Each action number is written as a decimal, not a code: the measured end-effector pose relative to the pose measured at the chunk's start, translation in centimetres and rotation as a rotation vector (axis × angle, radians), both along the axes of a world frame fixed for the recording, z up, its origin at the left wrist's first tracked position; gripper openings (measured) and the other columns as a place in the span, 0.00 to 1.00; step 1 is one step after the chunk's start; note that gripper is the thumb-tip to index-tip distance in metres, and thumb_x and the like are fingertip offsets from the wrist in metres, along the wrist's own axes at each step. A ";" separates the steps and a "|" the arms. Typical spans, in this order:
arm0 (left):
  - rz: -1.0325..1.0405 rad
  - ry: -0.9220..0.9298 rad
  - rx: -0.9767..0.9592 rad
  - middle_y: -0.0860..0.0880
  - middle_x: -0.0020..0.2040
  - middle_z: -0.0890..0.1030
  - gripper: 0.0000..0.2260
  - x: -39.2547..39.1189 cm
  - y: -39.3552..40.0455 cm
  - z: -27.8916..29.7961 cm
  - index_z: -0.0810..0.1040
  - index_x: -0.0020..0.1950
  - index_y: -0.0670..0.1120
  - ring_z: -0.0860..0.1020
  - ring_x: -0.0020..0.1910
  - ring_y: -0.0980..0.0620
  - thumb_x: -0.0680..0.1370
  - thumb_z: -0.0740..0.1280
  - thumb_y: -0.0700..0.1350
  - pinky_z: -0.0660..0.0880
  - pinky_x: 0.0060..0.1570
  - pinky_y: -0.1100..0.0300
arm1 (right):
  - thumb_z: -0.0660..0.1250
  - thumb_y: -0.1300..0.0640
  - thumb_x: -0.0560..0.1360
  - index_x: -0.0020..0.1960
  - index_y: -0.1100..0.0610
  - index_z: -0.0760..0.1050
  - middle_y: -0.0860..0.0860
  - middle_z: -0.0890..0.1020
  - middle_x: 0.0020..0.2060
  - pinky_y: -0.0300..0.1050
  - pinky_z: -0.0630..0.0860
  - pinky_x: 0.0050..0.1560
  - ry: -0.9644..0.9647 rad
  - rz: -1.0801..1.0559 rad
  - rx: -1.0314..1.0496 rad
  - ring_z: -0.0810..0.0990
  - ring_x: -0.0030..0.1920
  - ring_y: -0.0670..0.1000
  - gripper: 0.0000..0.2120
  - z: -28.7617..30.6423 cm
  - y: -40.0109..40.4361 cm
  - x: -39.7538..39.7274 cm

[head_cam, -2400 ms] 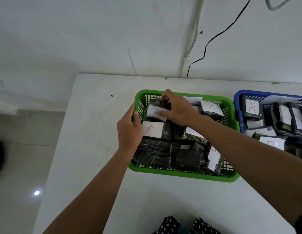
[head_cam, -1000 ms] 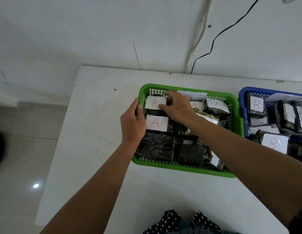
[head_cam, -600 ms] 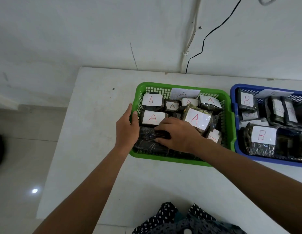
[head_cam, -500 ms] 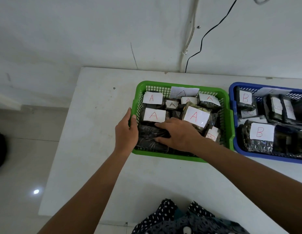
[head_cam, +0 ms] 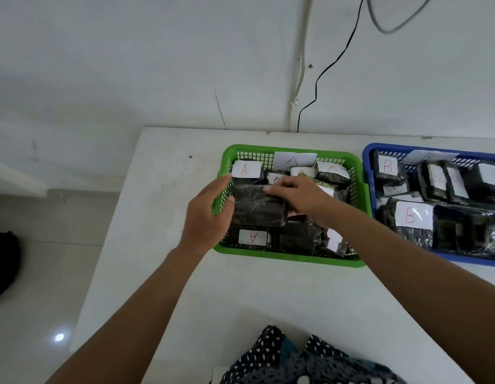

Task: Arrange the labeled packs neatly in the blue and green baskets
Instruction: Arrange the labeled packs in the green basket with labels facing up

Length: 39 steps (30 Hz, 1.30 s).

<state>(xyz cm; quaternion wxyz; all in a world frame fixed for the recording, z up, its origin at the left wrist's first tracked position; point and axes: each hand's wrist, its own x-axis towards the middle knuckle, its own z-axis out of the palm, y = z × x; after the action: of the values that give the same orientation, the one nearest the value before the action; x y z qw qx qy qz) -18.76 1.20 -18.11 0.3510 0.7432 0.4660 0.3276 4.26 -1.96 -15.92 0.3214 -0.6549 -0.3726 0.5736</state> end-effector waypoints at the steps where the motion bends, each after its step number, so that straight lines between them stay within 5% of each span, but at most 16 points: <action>1: -0.060 -0.009 0.036 0.48 0.69 0.77 0.21 -0.1 0.0 0.3 0.74 0.72 0.45 0.74 0.69 0.54 0.78 0.67 0.44 0.75 0.66 0.51 | 0.74 0.47 0.74 0.51 0.57 0.81 0.57 0.85 0.46 0.47 0.83 0.42 0.066 -0.035 -0.058 0.87 0.44 0.54 0.14 0.1 0.2 0.3; 5: -0.192 0.017 0.056 0.51 0.62 0.81 0.28 0.1 -0.3 0.9 0.75 0.70 0.48 0.78 0.62 0.57 0.72 0.75 0.54 0.76 0.62 0.61 | 0.66 0.47 0.79 0.57 0.56 0.80 0.56 0.85 0.42 0.44 0.80 0.36 0.234 -0.055 -0.275 0.84 0.37 0.50 0.14 0.3 0.2 0.8; 8: -0.123 0.040 -0.059 0.57 0.54 0.83 0.25 0.5 0.0 1.2 0.79 0.64 0.54 0.81 0.53 0.59 0.69 0.77 0.58 0.79 0.52 0.65 | 0.60 0.43 0.81 0.59 0.56 0.78 0.58 0.86 0.46 0.45 0.82 0.41 0.254 -0.012 -0.329 0.86 0.41 0.53 0.18 -0.2 -0.3 0.7; 14: 0.011 -0.150 -0.550 0.52 0.41 0.86 0.16 0.6 1.6 1.5 0.85 0.47 0.54 0.85 0.40 0.52 0.71 0.70 0.65 0.80 0.35 0.62 | 0.65 0.36 0.76 0.57 0.52 0.81 0.50 0.86 0.45 0.51 0.82 0.49 0.245 -0.147 -0.041 0.84 0.46 0.51 0.22 -0.3 0.3 0.1; 17: 0.048 -0.111 -0.638 0.51 0.41 0.86 0.17 0.7 1.9 1.6 0.86 0.48 0.54 0.85 0.39 0.51 0.72 0.70 0.66 0.80 0.34 0.61 | 0.75 0.47 0.73 0.61 0.49 0.80 0.54 0.85 0.53 0.48 0.83 0.50 0.209 -0.026 0.064 0.86 0.50 0.54 0.18 -0.1 -0.1 -0.2; 22: 0.139 0.135 -0.338 0.59 0.49 0.84 0.21 0.3 1.6 1.1 0.83 0.57 0.56 0.82 0.47 0.59 0.73 0.67 0.67 0.77 0.40 0.68 | 0.78 0.57 0.72 0.63 0.47 0.76 0.54 0.83 0.51 0.45 0.84 0.45 0.119 -0.051 0.094 0.86 0.46 0.52 0.22 -0.4 -0.9 -0.5; 25: 0.228 0.220 -0.113 0.54 0.63 0.79 0.19 -0.2 0.9 0.0 0.79 0.65 0.51 0.77 0.61 0.56 0.78 0.67 0.58 0.76 0.56 0.59 | 0.78 0.53 0.71 0.57 0.49 0.75 0.53 0.81 0.51 0.46 0.84 0.45 -0.028 -0.120 0.091 0.84 0.46 0.51 0.19 -0.6 -1.0 -0.4; 27: 0.289 0.193 -0.159 0.49 0.69 0.76 0.20 -0.5 0.7 -0.4 0.74 0.71 0.46 0.75 0.66 0.51 0.80 0.66 0.52 0.74 0.64 0.54 | 0.78 0.53 0.71 0.55 0.53 0.74 0.55 0.81 0.53 0.44 0.84 0.42 -0.002 -0.122 0.038 0.85 0.47 0.52 0.18 -0.9 -1.1 -0.5; 30: 0.286 0.206 -0.237 0.48 0.58 0.84 0.15 -0.4 0.3 -0.7 0.78 0.67 0.45 0.81 0.57 0.49 0.81 0.64 0.47 0.77 0.59 0.54 | 0.77 0.52 0.72 0.52 0.54 0.76 0.56 0.82 0.50 0.50 0.84 0.45 -0.112 0.080 0.018 0.84 0.49 0.57 0.14 -2.0 -1.9 -1.4; 32: 0.265 0.213 -0.230 0.55 0.43 0.85 0.11 -0.4 -0.1 -0.9 0.82 0.60 0.49 0.83 0.45 0.51 0.80 0.63 0.44 0.80 0.51 0.53 | 0.75 0.48 0.73 0.50 0.50 0.77 0.51 0.82 0.47 0.44 0.79 0.42 -0.299 0.176 0.063 0.82 0.46 0.53 0.11 -2.5 -2.4 -2.1; 34: 0.293 0.203 -0.232 0.64 0.34 0.79 0.10 -0.4 -0.2 -1.2 0.83 0.58 0.49 0.79 0.37 0.59 0.80 0.64 0.43 0.77 0.41 0.67 | 0.73 0.45 0.74 0.51 0.50 0.79 0.47 0.81 0.46 0.40 0.74 0.43 -0.498 0.207 0.139 0.79 0.47 0.50 0.11 -2.7 -2.4 -2.5; 36: 0.329 0.189 -0.240 0.68 0.34 0.77 0.12 -0.3 -0.1 -1.3 0.82 0.61 0.49 0.76 0.33 0.65 0.80 0.64 0.43 0.69 0.36 0.77 | 0.72 0.44 0.75 0.51 0.52 0.81 0.48 0.81 0.46 0.44 0.74 0.45 -0.694 0.253 0.175 0.79 0.47 0.51 0.13 -2.7 -2.1 -3.0; 39: 0.329 0.194 -0.223 0.56 0.43 0.85 0.12 0.0 -0.2 -1.1 0.82 0.62 0.47 0.76 0.35 0.61 0.80 0.64 0.43 0.74 0.40 0.70 | 0.71 0.44 0.75 0.55 0.48 0.79 0.48 0.83 0.47 0.49 0.79 0.48 -0.718 0.208 0.090 0.81 0.46 0.51 0.13 -3.1 -2.8 -3.4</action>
<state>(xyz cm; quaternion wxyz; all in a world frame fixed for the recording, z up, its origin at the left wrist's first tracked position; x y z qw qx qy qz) -18.72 0.99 -19.20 0.3264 0.6419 0.6458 0.2537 0.81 -4.78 -18.99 0.1387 -0.7581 -0.5508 0.3203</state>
